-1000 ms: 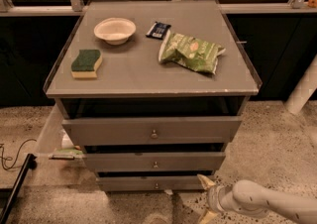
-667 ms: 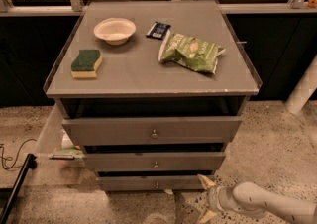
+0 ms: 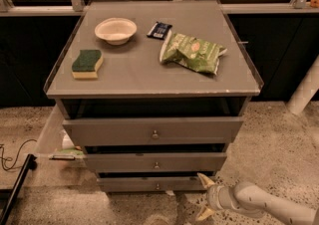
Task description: Open bottom drawer
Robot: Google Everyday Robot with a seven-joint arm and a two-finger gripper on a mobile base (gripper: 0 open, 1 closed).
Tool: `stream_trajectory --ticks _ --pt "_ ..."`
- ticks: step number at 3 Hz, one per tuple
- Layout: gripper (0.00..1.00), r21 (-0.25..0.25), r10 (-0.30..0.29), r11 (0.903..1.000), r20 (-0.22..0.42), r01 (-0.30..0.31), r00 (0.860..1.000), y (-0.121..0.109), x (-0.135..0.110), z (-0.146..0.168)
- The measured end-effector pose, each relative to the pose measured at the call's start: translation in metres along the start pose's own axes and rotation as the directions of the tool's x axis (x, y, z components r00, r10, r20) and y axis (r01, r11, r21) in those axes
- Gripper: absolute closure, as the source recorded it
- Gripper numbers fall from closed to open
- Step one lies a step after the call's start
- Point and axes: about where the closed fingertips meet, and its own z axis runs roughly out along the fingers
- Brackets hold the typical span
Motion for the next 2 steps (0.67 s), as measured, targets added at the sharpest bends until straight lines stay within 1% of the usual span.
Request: stream_trajectory --ticks 1,2 --pt "0.0 -0.005 -0.019 0.9998 0.0 0.019 1.0 -0.003 0.001 0.014" --pt "0.0 -0.026 -0.025 0.9993 0.003 0.025 1.0 -0.008 0.008 0.042"
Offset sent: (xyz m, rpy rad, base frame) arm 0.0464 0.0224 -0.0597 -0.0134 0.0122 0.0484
